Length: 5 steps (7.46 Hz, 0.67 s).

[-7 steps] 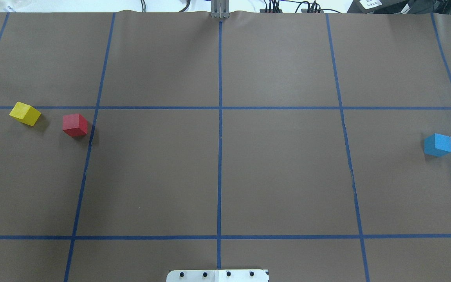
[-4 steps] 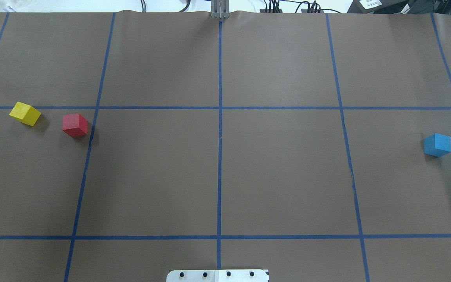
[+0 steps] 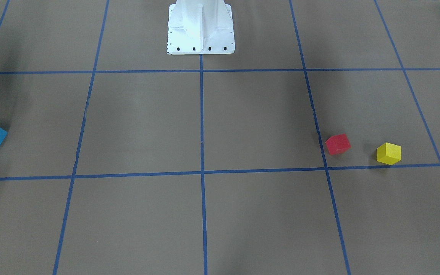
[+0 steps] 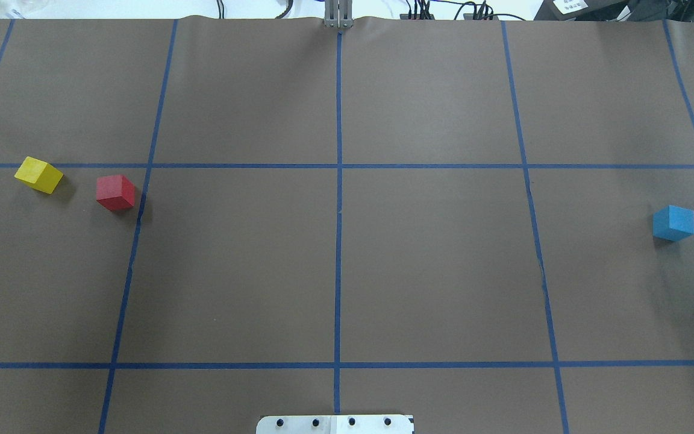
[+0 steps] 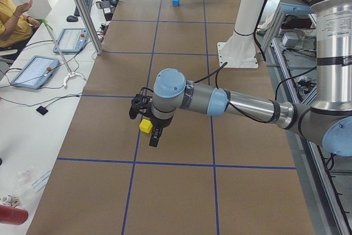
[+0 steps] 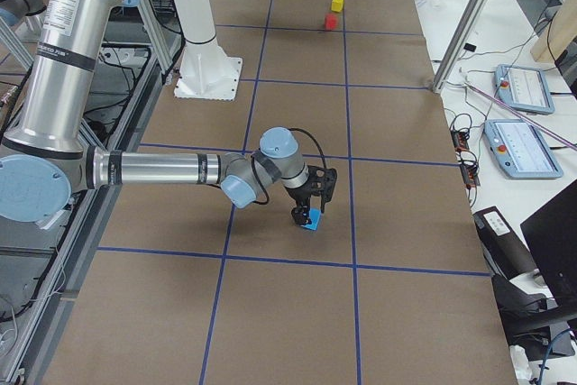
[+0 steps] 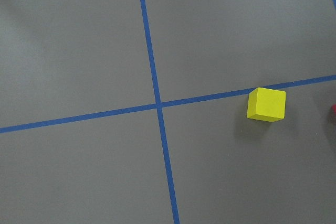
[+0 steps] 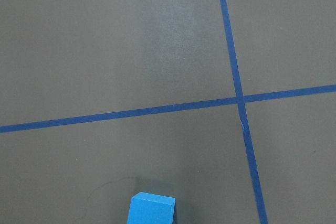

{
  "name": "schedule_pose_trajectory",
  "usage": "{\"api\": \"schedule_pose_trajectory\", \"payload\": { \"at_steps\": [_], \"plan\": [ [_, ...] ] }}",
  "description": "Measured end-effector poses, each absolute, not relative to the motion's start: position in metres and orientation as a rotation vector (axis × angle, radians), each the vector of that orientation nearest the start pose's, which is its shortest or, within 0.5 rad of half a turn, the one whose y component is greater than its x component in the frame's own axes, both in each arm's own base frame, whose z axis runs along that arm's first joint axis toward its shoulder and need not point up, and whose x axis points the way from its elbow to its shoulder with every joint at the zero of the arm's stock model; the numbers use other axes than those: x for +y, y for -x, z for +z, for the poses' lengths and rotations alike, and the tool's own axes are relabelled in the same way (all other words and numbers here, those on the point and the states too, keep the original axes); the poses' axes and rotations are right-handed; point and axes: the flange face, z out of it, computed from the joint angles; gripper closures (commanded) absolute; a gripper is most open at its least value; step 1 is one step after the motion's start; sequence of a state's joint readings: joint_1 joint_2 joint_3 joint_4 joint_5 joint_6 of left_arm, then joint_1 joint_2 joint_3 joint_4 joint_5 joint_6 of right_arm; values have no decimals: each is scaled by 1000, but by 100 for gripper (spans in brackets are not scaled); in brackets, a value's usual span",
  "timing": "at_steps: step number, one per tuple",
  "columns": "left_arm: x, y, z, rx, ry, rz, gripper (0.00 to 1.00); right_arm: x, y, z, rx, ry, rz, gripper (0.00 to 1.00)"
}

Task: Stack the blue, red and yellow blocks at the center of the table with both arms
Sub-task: 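Lower the right gripper onto the blue cube and close on it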

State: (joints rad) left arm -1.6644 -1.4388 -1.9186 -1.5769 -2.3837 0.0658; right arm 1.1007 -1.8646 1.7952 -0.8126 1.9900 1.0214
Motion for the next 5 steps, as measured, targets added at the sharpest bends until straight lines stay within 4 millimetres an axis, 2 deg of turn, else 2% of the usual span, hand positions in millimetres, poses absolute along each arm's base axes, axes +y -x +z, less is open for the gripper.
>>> {"api": "schedule_pose_trajectory", "payload": {
  "at_steps": [2,5],
  "plan": [
    [-430,102,547,791,-267,60,0,-391,137,620,-739,-266,361,0],
    [-428,101,550,792,-262,57,0,-391,159,644,-723,-293,327,0]
  ]
}}
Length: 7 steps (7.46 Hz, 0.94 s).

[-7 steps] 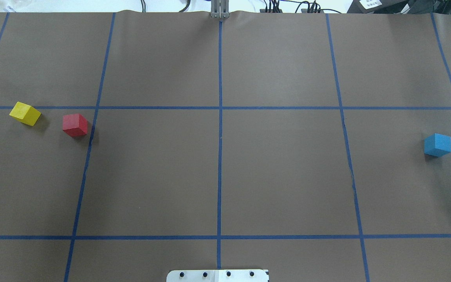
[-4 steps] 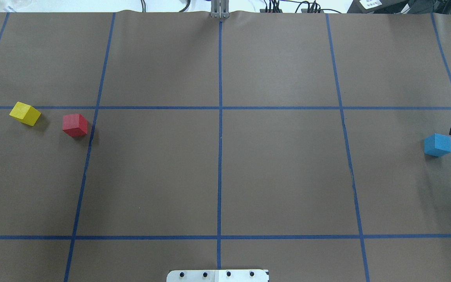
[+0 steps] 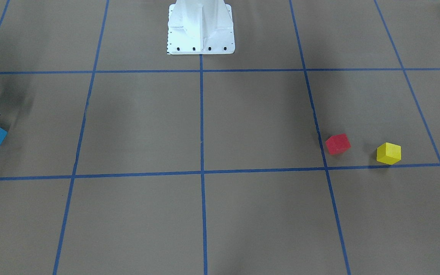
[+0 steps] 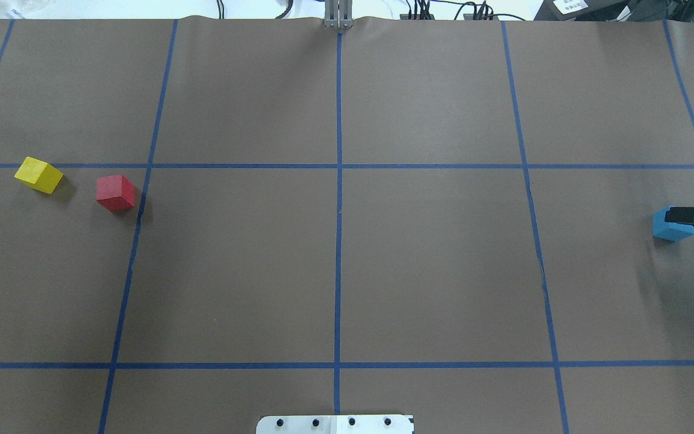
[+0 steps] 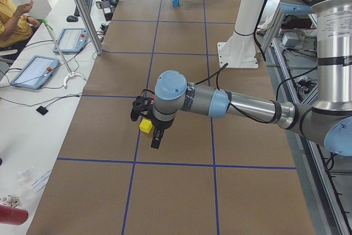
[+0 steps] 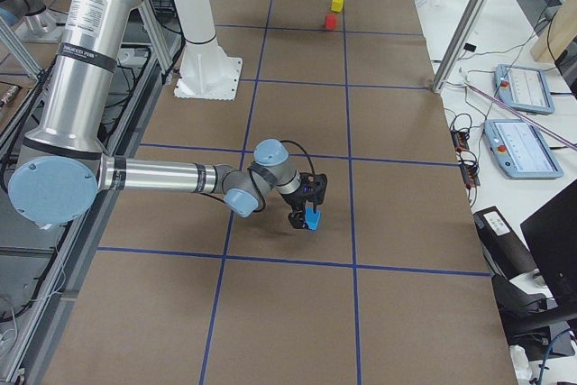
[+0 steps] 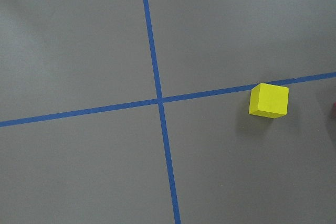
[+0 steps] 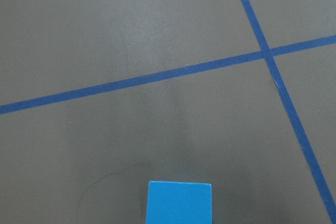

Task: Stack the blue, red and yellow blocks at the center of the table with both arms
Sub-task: 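Lower the right gripper onto the blue cube and close on it, then carry the blue cube with the right gripper to the table center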

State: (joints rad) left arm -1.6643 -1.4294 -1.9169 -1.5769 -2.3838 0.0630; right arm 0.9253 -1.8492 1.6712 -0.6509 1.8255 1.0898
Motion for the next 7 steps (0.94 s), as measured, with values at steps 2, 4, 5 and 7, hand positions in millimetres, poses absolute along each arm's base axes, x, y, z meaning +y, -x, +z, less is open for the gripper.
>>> {"api": "schedule_pose_trajectory", "payload": {
  "at_steps": [2,4,5,7],
  "plan": [
    [-428,101,550,792,-261,57,0,-393,166,653,-715,-286,319,17],
    [-428,101,551,792,-259,56,0,-395,173,655,-715,-282,309,100],
    [-428,101,551,792,-257,55,0,-397,177,655,-717,-283,303,100],
    [-427,101,554,793,-252,52,0,-407,186,645,-727,-311,261,100]
  ]
}}
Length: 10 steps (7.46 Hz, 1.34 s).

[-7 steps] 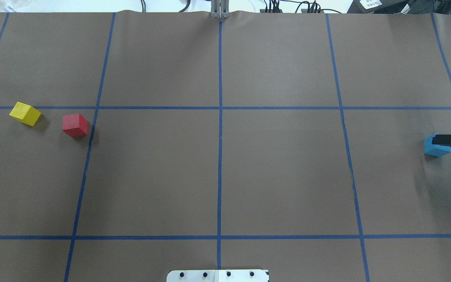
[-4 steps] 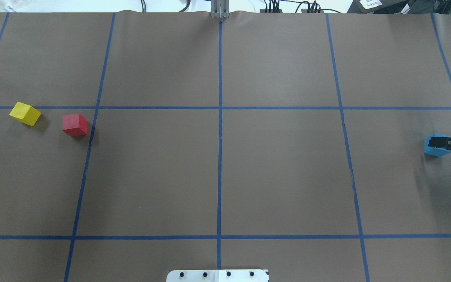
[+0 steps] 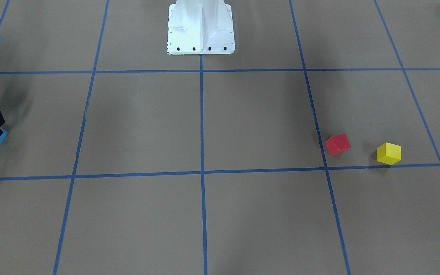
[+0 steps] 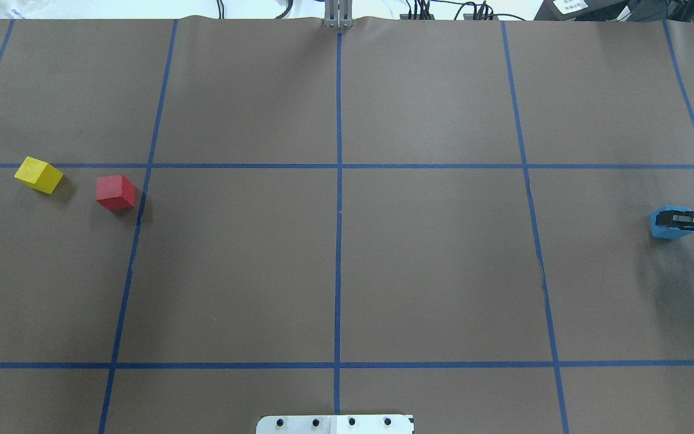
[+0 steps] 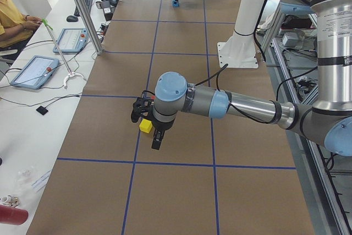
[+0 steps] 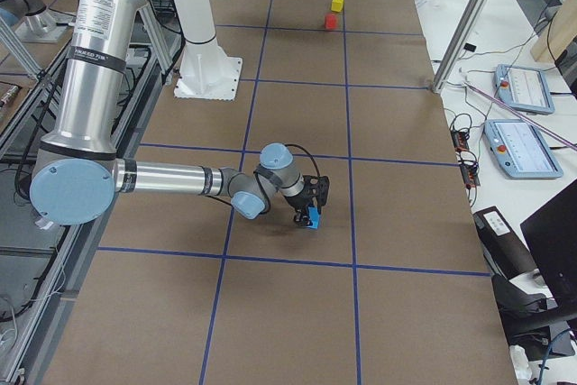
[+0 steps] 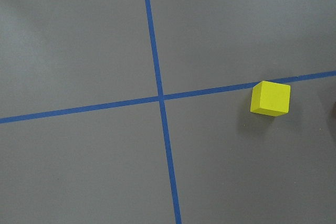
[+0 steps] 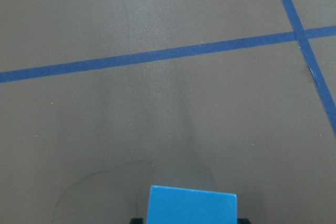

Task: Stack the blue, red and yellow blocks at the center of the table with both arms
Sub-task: 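Carry the blue cube with the right gripper to the table center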

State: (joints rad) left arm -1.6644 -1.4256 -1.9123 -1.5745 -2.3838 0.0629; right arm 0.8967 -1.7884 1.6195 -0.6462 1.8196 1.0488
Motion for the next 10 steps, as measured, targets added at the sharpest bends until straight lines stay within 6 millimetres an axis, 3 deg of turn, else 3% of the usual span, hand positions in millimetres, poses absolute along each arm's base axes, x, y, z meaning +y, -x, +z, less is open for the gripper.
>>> {"api": "schedule_pose_trajectory", "payload": {
  "at_steps": [1,3,5,8,10],
  "plan": [
    [-425,101,556,793,-248,51,0,-423,199,626,-749,-355,210,100],
    [-423,101,557,794,-244,49,0,-471,242,554,-843,-478,125,100],
    [-423,101,558,794,-243,48,0,-498,328,458,-975,-561,28,100],
    [-423,101,560,794,-237,45,0,-487,481,326,-921,-505,10,100],
    [-423,101,565,796,-226,40,0,-460,555,248,-818,-415,58,100]
  ]
}}
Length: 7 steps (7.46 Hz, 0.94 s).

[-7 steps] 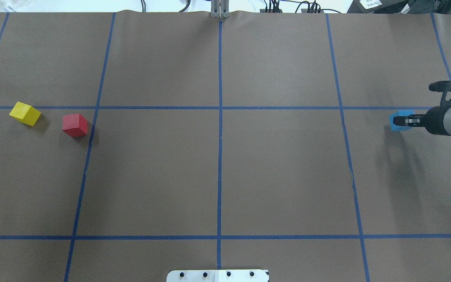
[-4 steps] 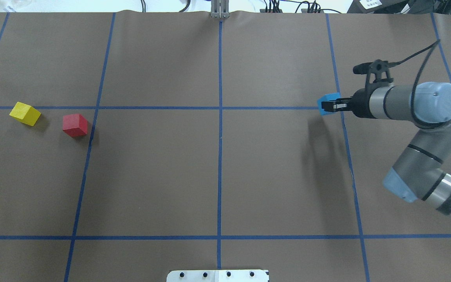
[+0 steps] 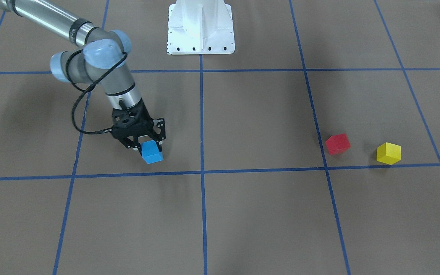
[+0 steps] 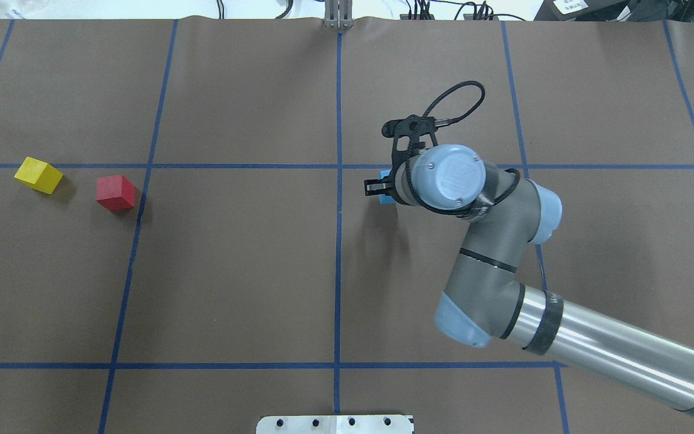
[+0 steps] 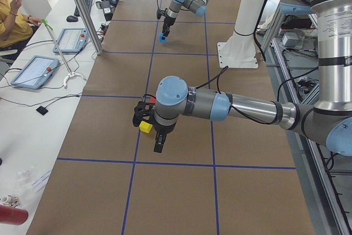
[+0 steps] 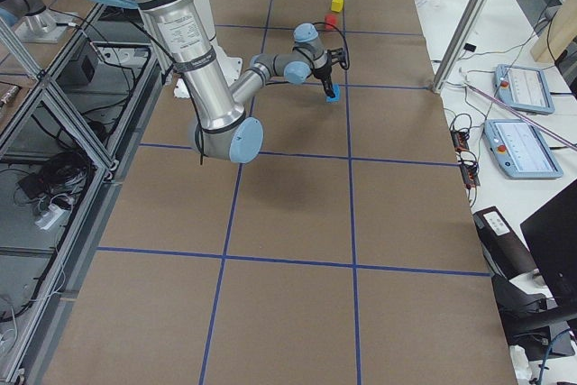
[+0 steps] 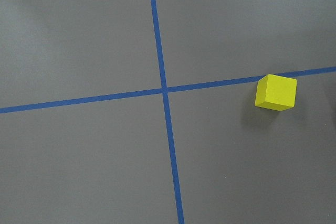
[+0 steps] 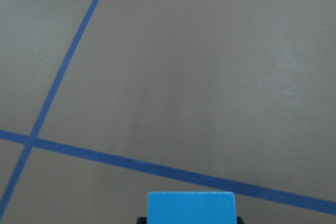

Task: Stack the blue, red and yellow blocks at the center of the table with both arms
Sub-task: 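Carry the blue cube with the right gripper to the table center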

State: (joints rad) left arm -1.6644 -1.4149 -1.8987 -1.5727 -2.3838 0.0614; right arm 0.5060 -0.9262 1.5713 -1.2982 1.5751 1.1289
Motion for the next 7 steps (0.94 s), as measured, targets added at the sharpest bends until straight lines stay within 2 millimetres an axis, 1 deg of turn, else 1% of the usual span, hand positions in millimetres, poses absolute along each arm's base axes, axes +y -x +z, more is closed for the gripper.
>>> {"api": "schedule_pose_trajectory", "payload": {
  "at_steps": [1,2,3,4,5,7],
  "plan": [
    [-423,101,568,796,-221,38,0,-448,584,220,-796,-381,80,100],
    [-423,101,572,797,-215,36,0,-442,607,205,-786,-356,99,91],
    [-423,101,575,797,-210,34,0,-437,623,197,-777,-349,108,62],
    [-423,101,577,798,-206,33,0,-432,634,193,-768,-359,113,1],
    [-423,101,578,798,-205,32,0,-428,640,192,-763,-367,118,0],
    [-422,101,578,798,-205,32,0,-424,644,192,-769,-363,155,0]
  ]
}}
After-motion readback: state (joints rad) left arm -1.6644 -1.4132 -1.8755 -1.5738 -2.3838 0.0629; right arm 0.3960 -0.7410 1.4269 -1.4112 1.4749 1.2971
